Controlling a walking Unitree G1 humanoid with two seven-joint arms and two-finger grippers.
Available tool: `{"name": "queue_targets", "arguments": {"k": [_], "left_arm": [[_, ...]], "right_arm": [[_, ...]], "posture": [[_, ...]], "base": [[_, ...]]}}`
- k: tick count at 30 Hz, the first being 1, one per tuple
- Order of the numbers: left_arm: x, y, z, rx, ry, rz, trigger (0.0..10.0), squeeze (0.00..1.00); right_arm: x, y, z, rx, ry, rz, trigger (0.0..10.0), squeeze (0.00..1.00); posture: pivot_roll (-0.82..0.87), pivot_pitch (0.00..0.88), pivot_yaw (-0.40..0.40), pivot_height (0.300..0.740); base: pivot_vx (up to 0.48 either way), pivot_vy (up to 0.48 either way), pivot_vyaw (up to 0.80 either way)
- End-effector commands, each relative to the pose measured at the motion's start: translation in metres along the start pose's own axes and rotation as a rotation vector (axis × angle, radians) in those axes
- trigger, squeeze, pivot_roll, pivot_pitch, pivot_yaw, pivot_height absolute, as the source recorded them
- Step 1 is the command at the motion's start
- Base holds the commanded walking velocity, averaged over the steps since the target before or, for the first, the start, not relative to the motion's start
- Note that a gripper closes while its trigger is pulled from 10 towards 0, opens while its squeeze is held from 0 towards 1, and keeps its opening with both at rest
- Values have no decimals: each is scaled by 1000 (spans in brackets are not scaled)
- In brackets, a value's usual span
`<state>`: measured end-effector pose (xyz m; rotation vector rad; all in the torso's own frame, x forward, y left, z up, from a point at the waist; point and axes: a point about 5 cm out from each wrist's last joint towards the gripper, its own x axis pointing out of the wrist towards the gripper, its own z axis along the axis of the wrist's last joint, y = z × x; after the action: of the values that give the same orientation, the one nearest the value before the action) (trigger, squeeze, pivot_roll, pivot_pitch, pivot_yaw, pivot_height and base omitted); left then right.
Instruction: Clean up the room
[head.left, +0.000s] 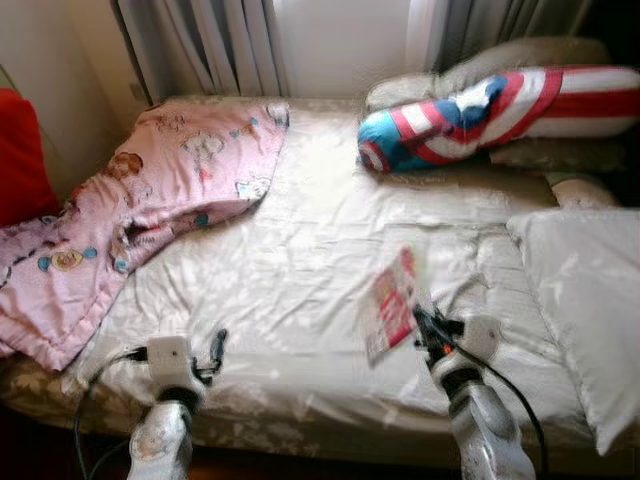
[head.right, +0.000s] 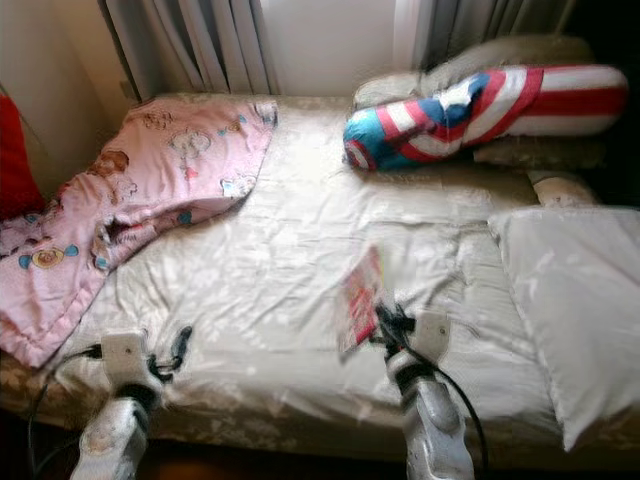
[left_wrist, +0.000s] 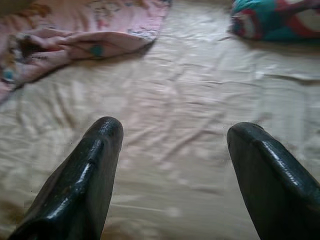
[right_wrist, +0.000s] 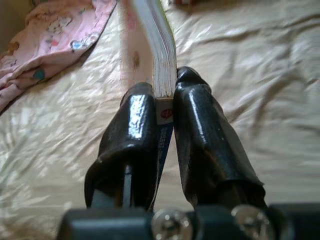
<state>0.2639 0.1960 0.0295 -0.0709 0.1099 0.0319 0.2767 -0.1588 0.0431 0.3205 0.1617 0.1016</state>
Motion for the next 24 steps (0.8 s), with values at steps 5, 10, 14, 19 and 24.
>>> {"name": "queue_targets", "arguments": {"k": [5,10,14,19,24], "left_arm": [[-3,10,1,3,-1,22,10000,0],[-3,9,1,1,0,11,10000,0],[-2,9,2,2,0,4,10000,0],[-3,8,2,3,0,0,10000,0],[-5,7,1,4,0,-2,10000,0]], "right_arm": [[3,5,8,9,-41,19,10000,0],[4,4,9,16,-51,4,10000,0],[5,5,9,13,-47,2,10000,0],[5,5,8,14,-46,4,10000,0],[4,5,8,14,-44,3,10000,0]], "posture": [[-54,82,4,726],[-54,78,4,726],[-53,77,4,726],[-53,81,3,726],[-52,85,2,726]], "base": [[0,0,0],[0,0,0],[0,0,0],[0,0,0],[196,0,0]]}}
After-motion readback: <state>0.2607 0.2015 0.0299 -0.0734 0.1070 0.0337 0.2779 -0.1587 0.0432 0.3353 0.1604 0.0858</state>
